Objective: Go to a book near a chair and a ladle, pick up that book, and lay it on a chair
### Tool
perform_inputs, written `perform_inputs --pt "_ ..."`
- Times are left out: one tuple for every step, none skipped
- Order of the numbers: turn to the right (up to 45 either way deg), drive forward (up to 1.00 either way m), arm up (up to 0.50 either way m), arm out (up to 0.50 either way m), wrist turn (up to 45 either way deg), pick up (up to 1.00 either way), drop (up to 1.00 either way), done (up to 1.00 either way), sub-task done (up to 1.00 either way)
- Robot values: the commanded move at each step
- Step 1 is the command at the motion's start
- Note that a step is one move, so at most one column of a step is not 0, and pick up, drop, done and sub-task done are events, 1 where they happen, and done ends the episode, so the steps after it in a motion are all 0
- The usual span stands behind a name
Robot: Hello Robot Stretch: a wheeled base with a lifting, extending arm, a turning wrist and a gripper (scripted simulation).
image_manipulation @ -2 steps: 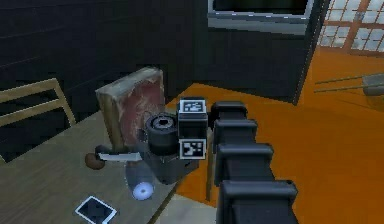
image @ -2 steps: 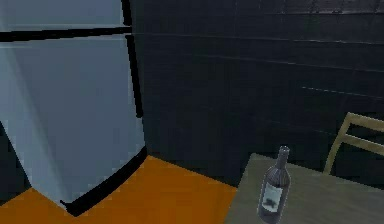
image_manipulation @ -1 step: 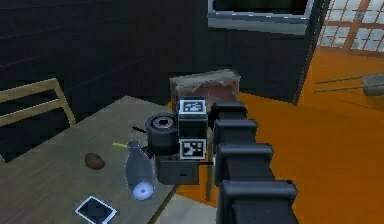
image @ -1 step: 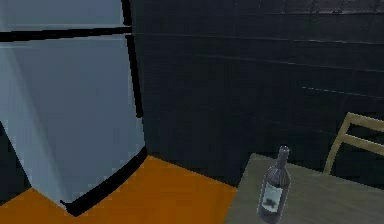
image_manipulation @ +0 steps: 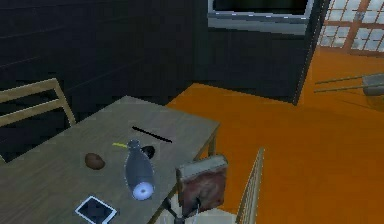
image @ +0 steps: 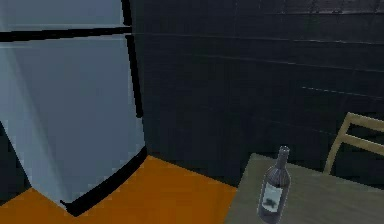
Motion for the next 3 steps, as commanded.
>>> perform_inputs --pt "0.0 0.00 -0.32 0.00 0.0 0.00 0.00 0.00 0.00" --pt "0.0 0.00 0.00 0.00 0.0 0.00 1.00 0.00 0.00" --pt "0.0 0.00 0.10 0.00 0.0 0.00 0.00 0.00 0.00"
